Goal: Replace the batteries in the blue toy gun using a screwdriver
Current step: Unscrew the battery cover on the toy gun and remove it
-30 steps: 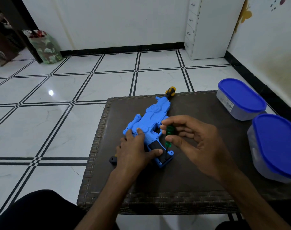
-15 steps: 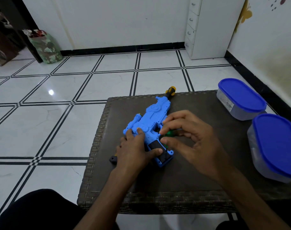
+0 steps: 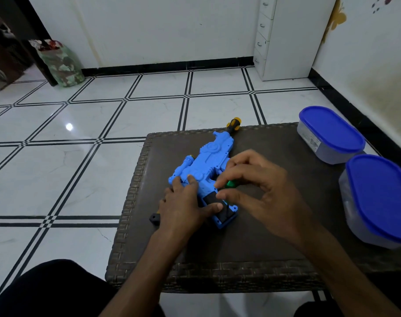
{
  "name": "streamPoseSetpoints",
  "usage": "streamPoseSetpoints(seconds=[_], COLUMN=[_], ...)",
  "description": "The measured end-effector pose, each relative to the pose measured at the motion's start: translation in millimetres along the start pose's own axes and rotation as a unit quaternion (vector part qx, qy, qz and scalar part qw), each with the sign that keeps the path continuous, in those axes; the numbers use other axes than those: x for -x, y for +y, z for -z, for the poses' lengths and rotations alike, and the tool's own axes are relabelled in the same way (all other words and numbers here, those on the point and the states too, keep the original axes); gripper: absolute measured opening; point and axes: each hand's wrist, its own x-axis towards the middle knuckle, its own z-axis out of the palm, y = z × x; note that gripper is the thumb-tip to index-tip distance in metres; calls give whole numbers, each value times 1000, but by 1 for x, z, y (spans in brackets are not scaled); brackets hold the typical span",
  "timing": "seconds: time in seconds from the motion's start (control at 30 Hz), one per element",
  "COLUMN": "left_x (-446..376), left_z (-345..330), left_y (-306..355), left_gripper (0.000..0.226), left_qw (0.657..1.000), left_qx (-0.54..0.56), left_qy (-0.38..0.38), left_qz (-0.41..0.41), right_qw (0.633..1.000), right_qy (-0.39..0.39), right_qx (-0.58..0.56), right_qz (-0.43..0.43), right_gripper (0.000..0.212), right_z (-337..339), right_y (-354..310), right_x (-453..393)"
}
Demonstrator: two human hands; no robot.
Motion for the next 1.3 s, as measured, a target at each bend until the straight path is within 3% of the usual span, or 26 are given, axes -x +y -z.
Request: streamPoseSetpoints(seconds=[0.23, 0.43, 0.6, 0.9, 1.17, 1.3], left_x=[-3, -3, -4, -2, -2, 0], left_z=[-3, -2, -4, -1, -2, 1], left_y=[-1, -2, -3, -2, -1, 0], left_gripper=[101, 98, 100, 100, 100, 103], left_qw=[1000, 1000, 1000, 1000, 1000, 1000], left_qx=[-8, 2, -3, 6, -8, 5], left_qy=[8, 4, 7, -2, 2, 0], left_qz=[3, -5, -1, -7, 1, -3], right_qw=[1000, 1000, 1000, 1000, 1000, 999], right_qy=[-17, -9, -19, 4, -16, -12], right_qx=[-21, 19, -22, 3, -7, 8], right_qz=[-14, 5, -13, 14, 20, 32], right_gripper=[29, 21, 32, 17, 30, 23], right_z=[4, 3, 1, 0, 3, 2], right_y=[0, 1, -1, -2, -1, 0], right_x=[3, 2, 2, 2, 2, 3])
